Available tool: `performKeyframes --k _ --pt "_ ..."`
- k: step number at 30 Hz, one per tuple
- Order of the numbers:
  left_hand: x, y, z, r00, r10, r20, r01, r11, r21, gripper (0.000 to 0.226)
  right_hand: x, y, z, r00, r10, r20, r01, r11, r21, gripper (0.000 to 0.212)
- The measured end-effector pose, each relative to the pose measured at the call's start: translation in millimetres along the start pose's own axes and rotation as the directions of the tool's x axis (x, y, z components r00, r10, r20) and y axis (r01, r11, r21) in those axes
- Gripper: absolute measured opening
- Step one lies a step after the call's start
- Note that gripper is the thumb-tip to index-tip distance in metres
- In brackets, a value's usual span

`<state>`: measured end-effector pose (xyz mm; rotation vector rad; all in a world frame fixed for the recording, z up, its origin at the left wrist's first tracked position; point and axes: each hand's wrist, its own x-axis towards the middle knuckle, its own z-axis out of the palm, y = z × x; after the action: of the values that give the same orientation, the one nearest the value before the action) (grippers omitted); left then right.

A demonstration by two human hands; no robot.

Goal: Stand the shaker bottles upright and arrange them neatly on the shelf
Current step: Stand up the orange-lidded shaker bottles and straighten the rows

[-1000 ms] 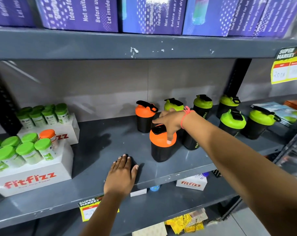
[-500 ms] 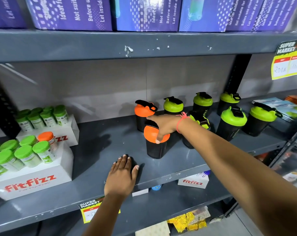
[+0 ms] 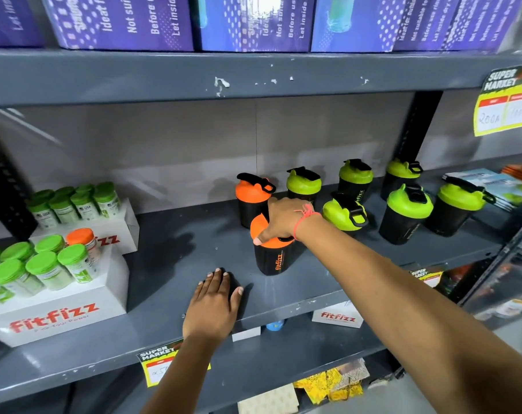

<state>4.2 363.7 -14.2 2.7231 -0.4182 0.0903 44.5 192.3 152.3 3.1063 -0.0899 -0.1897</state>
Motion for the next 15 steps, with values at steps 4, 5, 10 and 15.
performKeyframes --k 4,5,10,15 --pt "3 3 -1 0.999 -0.050 0.011 0.051 0.991 -0.123 0.049 -9 17 21 0.975 0.081 -0.208 0.048 0.833 0.551 0.062" --pt "6 7 -2 0.996 -0.083 0.011 0.083 0.972 -0.220 0.048 -13 21 34 0.925 0.218 -0.312 0.099 0.653 0.751 0.055" --pt "19 49 1 0.981 -0.131 0.142 0.192 0.746 -0.638 0.057 -20 26 121 0.904 0.426 0.047 -0.083 0.065 0.994 0.046" --pt "25 73 13 0.974 -0.148 0.172 0.225 0.723 -0.653 0.063 -10 18 145 0.943 0.332 0.019 -0.070 0.142 0.987 0.061"
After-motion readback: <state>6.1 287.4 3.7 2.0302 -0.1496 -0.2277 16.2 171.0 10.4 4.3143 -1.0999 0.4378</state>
